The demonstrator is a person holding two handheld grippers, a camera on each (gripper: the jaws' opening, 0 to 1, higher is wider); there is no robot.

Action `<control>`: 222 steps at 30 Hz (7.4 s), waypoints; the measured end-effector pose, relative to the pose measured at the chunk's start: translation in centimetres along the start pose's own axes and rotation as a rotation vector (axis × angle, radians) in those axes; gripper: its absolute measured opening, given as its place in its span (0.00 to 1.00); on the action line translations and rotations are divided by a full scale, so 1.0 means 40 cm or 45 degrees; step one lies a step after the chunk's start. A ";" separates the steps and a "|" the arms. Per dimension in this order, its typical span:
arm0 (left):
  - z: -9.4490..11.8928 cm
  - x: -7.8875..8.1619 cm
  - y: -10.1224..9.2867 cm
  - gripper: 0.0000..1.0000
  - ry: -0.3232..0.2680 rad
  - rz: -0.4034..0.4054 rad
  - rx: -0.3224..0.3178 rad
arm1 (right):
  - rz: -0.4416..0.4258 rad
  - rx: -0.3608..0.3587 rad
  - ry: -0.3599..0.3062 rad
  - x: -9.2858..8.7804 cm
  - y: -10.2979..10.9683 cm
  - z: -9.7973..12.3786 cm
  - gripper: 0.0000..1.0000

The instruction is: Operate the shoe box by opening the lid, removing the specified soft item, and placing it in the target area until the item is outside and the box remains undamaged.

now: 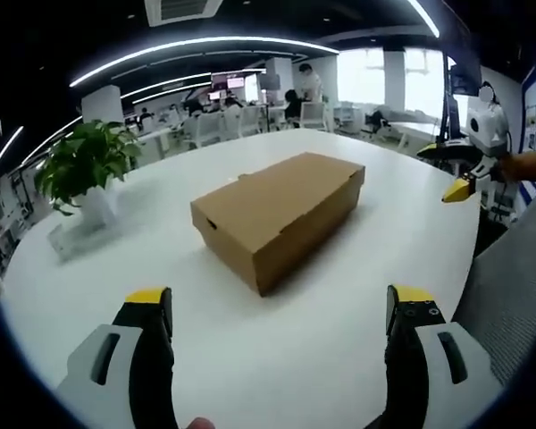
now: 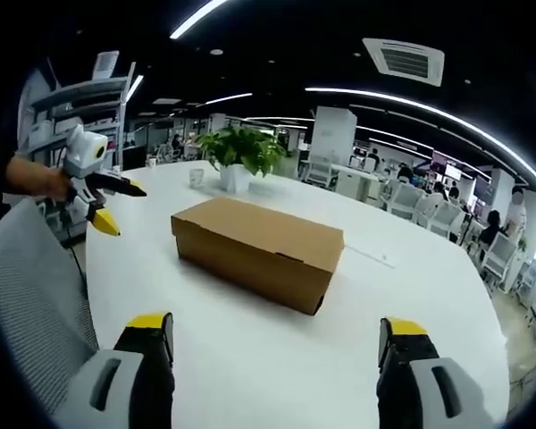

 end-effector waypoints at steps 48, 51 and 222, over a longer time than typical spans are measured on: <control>-0.224 0.069 0.010 0.85 -0.004 0.065 0.030 | -0.009 0.115 -0.042 0.010 -0.128 -0.269 0.72; -0.239 0.072 0.004 0.85 -0.002 0.070 0.034 | -0.010 0.124 -0.037 0.012 -0.130 -0.282 0.69; 0.027 -0.047 0.262 0.76 0.243 0.024 -0.109 | -0.162 0.185 0.060 0.167 0.345 -0.265 0.40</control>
Point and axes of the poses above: the point that each gripper's makers call its tool centre point, and the gripper's own axes: z roughly backward along the fingers, y roughly to its left, x roughly out of its top, the point moved 5 cm from there along z, roughly backward along the fingers, and after that the axes turned 13 degrees about z, right-handed, at the moved point
